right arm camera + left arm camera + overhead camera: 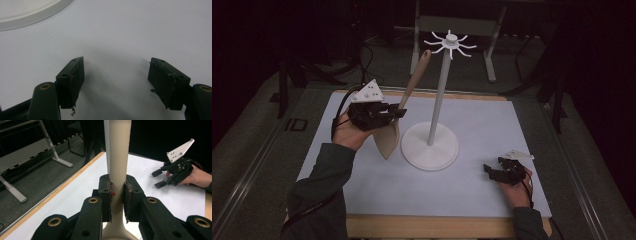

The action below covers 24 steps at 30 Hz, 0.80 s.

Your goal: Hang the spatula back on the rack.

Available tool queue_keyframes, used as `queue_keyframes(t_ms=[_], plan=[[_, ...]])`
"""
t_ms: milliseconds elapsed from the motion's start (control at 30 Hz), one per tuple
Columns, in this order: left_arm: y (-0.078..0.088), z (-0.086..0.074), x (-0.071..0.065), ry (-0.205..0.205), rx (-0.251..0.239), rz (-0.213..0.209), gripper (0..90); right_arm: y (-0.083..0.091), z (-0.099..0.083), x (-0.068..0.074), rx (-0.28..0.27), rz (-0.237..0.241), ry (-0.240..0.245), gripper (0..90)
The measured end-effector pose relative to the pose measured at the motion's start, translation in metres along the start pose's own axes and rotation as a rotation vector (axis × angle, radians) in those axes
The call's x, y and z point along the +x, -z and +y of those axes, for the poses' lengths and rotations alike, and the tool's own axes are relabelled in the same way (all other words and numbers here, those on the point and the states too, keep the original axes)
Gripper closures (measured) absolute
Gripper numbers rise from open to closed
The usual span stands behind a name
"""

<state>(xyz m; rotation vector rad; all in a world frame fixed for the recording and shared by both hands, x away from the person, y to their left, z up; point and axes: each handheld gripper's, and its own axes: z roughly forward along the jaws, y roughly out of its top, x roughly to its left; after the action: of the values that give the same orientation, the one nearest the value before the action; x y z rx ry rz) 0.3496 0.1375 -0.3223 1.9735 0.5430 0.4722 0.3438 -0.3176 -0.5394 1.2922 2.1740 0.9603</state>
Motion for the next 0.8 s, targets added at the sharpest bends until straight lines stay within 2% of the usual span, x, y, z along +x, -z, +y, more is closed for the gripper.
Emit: queue_keyframes(t_ms=[800], plan=[[-0.011,0.007,0.000,0.010,0.019,0.017,78.3,0.000,0.000,0.000,0.000,0.001,0.000,29.1]])
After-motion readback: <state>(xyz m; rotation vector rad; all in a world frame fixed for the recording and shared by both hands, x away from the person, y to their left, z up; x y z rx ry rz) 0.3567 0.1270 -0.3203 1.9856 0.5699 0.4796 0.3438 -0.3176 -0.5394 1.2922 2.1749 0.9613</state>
